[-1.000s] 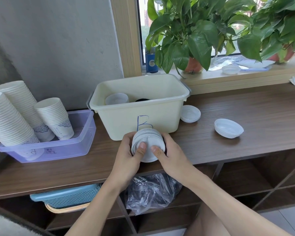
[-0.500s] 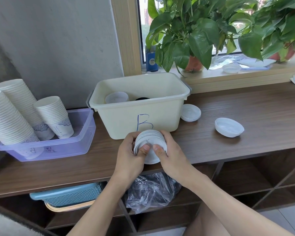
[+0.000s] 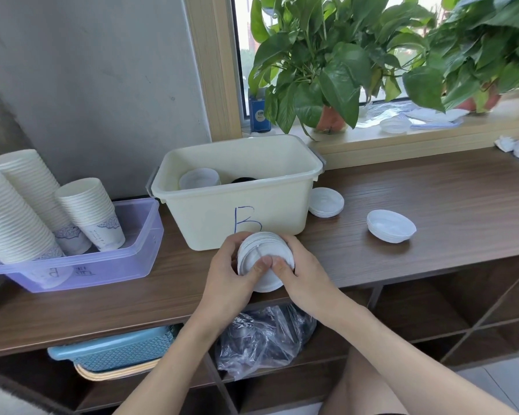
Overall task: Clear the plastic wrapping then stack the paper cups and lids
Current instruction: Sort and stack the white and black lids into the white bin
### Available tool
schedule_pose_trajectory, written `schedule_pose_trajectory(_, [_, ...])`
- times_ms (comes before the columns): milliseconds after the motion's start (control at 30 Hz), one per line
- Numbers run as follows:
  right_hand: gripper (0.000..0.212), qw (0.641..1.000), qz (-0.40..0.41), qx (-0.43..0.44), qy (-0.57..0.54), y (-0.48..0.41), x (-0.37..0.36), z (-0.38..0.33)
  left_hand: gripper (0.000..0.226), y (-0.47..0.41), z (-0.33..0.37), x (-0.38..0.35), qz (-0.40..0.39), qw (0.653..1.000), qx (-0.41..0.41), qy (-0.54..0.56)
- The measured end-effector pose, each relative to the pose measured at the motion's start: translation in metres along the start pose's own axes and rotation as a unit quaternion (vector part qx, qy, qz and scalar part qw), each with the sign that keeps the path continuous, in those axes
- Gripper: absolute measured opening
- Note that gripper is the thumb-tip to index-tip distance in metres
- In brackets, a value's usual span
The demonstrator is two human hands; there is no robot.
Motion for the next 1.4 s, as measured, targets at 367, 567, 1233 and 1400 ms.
schedule_pose_trajectory(367, [0.045,0.915,0.263,-0.109,0.285,0.058,0.121,0.038,0.032,-0.021,0.004,-0.045,0.008,1.0,0.007,0.006])
schedule_pose_trajectory(567, [0.042,0.908,0.244,-0.192,0.282,0.063,0.14,0.065,0.029,-0.025,0.005,-0.048,0.008,1.0,0.007,-0.004])
schedule_pose_trajectory(1233, [0.027,0.961,0.144,-0.099,0.212,0.025,0.086,0.039,0.037,0.001,-0.003,0.01,0.079,0.992,-0.064,-0.068])
schedule_pose_trajectory(1400, [0.026,0.98,0.152,-0.002,0.126,0.033,0.068,0.016,0.041,-0.004,-0.007,0.007,0.059,0.995,-0.065,-0.05])
Point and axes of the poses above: each hand's wrist, its own y-axis away from the middle knuckle, its own x-axis out of the back of the hand, z = x × y, the point moved 4 cm from there along -y, towards the middle knuckle, and after that the axes turned 14 degrees about -z, right-handed, at the moved point
